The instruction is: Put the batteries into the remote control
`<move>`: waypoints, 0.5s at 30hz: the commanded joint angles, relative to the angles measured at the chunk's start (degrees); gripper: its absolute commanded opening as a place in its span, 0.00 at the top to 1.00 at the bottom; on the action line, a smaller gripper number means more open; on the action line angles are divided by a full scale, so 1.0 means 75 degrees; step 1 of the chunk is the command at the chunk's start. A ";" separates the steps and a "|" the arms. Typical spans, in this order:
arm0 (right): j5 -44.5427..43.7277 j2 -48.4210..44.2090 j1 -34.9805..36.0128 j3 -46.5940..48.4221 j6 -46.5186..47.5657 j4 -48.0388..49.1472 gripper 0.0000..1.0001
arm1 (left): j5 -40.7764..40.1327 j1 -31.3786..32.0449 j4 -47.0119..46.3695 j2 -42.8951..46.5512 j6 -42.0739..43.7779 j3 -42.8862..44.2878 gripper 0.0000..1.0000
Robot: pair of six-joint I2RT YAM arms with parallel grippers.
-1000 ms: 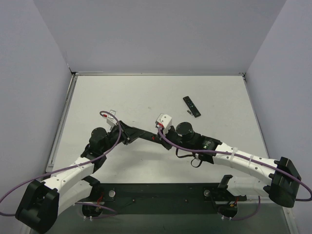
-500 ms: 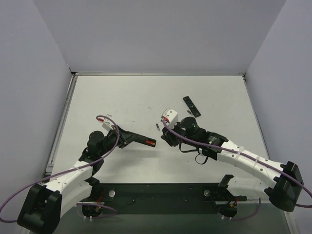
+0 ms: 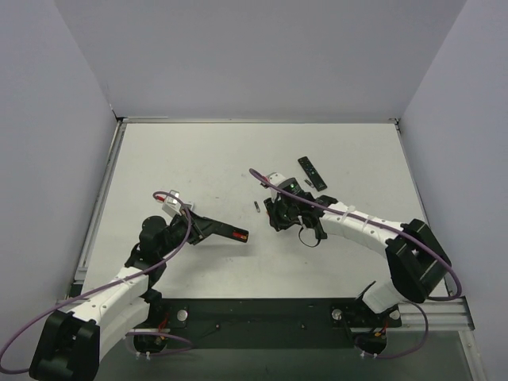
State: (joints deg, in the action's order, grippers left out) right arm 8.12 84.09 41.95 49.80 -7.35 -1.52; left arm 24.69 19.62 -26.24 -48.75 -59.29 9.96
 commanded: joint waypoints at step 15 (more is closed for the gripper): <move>-0.0614 0.1947 -0.0285 0.0789 -0.0297 0.0437 0.76 | 0.0364 -0.0131 -0.0368 0.0020 0.0053 -0.0120 1.00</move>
State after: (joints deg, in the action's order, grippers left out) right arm 5.67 97.51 40.42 53.17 -8.97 0.30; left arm 26.00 19.07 -25.98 -48.77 -59.27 8.99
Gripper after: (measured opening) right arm 0.238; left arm 0.275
